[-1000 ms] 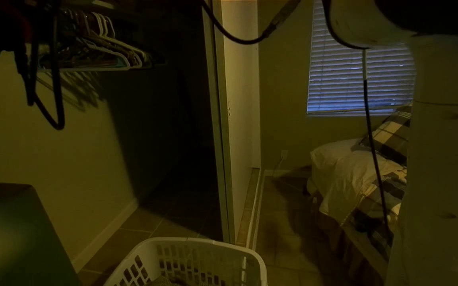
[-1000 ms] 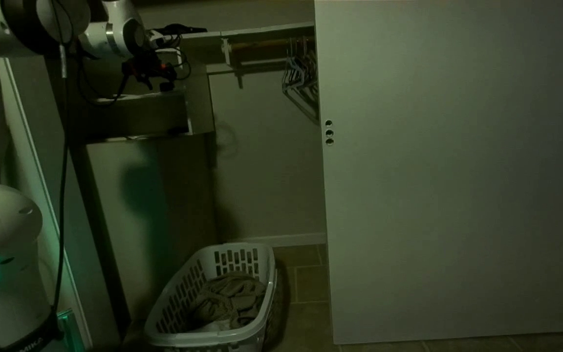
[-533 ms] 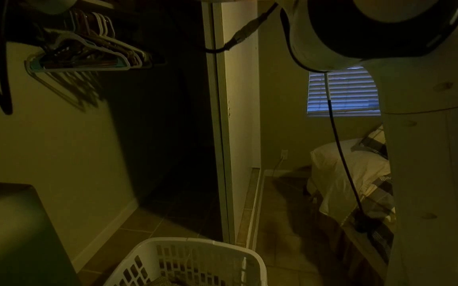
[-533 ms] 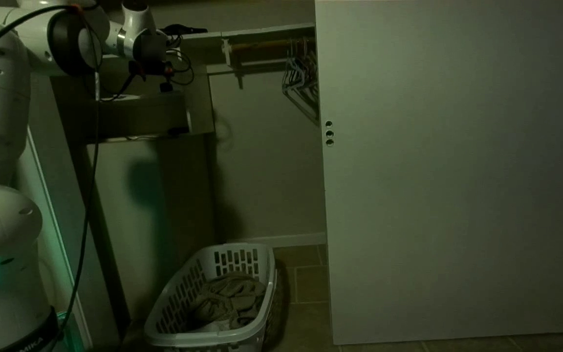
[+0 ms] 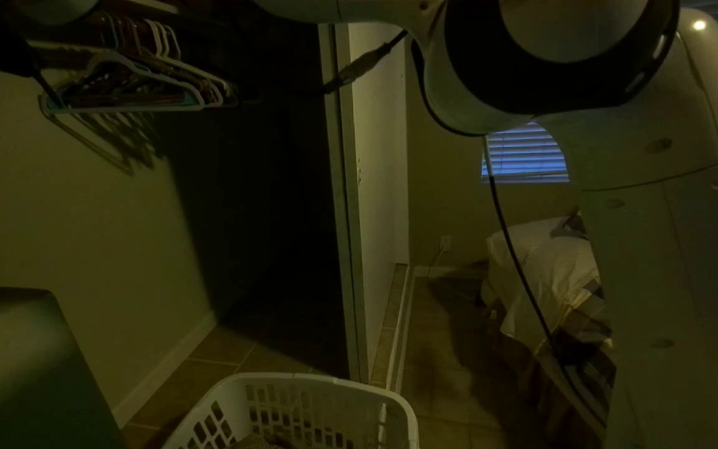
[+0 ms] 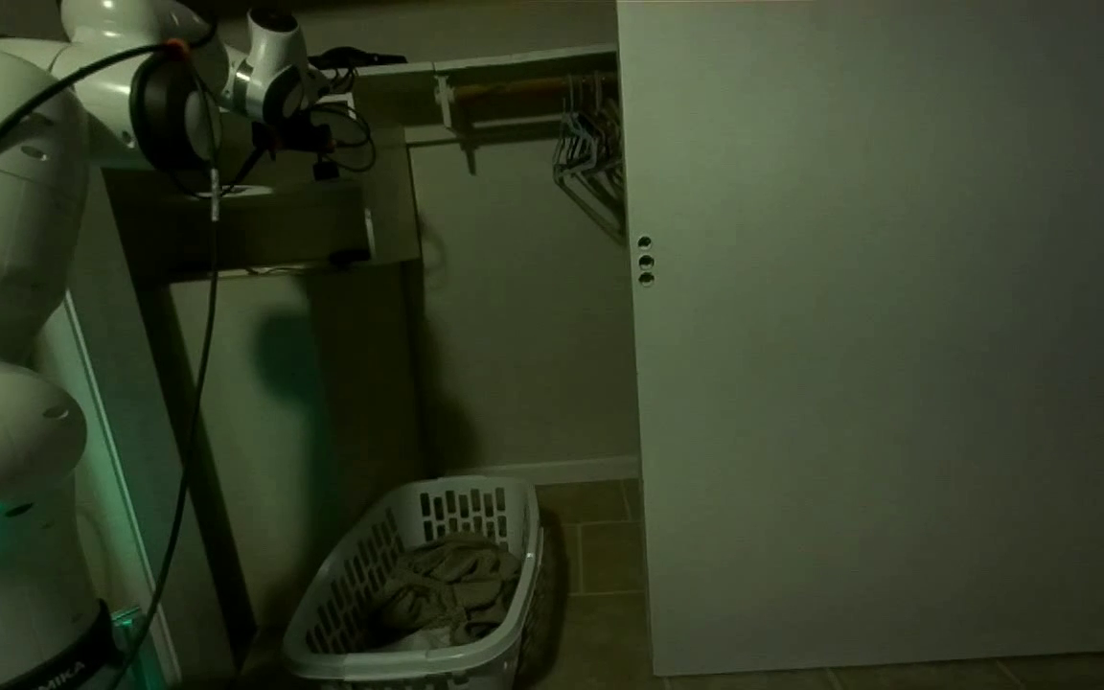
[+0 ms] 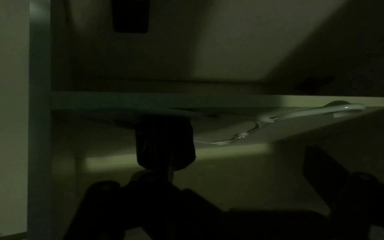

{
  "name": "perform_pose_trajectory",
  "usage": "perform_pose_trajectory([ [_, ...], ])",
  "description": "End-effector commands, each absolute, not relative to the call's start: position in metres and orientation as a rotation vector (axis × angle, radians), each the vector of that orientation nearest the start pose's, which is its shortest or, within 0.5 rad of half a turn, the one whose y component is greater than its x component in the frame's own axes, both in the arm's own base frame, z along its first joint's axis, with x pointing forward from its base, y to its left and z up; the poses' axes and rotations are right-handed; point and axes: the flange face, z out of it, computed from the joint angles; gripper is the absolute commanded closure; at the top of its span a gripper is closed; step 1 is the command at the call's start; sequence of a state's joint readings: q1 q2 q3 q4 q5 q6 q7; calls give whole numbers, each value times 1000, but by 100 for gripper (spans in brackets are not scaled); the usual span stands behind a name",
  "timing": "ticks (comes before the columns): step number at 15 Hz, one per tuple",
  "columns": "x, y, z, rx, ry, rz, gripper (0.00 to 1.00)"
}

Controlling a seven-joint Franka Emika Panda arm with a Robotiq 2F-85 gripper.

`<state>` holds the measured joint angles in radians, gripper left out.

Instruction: Move the black object to the shelf above the rail in the closet.

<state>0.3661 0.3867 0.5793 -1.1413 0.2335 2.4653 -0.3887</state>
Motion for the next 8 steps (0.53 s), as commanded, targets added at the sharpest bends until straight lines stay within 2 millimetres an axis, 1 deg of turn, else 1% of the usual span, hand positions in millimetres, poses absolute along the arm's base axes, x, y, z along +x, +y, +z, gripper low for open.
perform_pose_trajectory([
  [1,507,507,727,-1933,-1203,-1121,0],
  [5,516,515,725,-1927,-1214,-1223,0],
  [8,520,522,722,-1920,-1213,-1264,0],
])
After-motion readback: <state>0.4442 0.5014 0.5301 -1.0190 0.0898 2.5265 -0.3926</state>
